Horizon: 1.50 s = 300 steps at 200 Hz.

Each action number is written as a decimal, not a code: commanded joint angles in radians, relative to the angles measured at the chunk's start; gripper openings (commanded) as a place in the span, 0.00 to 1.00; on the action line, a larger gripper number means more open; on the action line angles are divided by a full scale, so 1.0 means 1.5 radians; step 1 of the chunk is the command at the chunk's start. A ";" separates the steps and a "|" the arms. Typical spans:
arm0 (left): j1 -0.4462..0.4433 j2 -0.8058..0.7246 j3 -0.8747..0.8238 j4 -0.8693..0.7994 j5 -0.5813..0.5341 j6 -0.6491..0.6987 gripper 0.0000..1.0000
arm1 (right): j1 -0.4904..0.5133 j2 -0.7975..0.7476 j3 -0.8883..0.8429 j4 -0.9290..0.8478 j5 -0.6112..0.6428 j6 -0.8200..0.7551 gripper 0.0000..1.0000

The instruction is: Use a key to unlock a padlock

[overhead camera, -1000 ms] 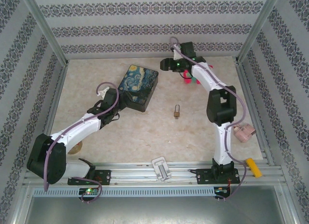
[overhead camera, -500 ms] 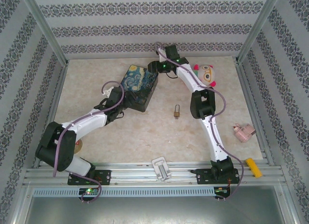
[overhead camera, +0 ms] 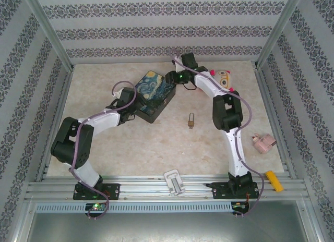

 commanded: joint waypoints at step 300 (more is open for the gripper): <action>0.105 -0.378 -0.226 0.110 -0.138 0.460 0.99 | -0.035 -0.838 -0.859 0.152 0.393 0.037 0.95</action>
